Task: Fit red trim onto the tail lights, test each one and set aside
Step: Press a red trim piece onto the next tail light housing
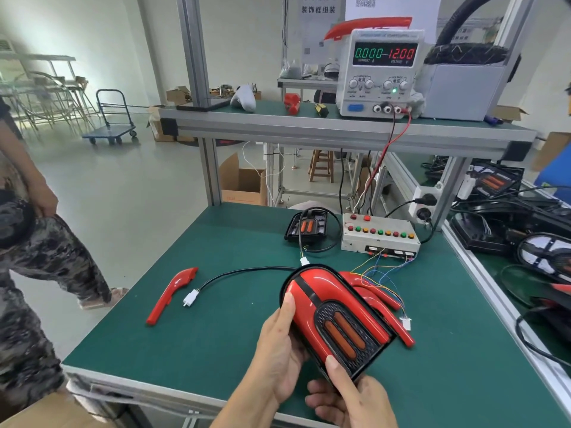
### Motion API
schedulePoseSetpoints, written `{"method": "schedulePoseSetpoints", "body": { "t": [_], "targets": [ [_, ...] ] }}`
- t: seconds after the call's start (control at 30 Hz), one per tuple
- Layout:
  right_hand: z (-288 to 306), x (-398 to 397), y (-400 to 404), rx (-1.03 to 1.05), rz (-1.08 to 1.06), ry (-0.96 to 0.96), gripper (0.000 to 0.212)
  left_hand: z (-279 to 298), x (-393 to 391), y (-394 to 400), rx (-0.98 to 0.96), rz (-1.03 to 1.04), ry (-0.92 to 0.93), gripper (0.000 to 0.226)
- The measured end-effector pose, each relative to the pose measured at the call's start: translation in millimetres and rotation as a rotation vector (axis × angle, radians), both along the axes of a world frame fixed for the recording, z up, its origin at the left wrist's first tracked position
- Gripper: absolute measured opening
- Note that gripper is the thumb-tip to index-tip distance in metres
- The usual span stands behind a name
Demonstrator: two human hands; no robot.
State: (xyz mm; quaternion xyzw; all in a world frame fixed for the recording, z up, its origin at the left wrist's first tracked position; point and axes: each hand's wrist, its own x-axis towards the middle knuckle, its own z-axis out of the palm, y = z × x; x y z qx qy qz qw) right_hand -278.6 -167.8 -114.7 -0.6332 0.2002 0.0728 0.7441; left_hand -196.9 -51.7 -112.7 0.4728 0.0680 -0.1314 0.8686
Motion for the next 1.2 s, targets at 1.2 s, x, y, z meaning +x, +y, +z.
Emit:
{"method": "schedulePoseSetpoints", "body": {
  "t": [1.2],
  "targets": [
    [-9.1, 5.6, 3.3, -0.053, -0.019, -0.058, 0.036, 5.4, -0.1, 3.5, 0.012, 0.082, 0.016, 0.056]
  ]
}}
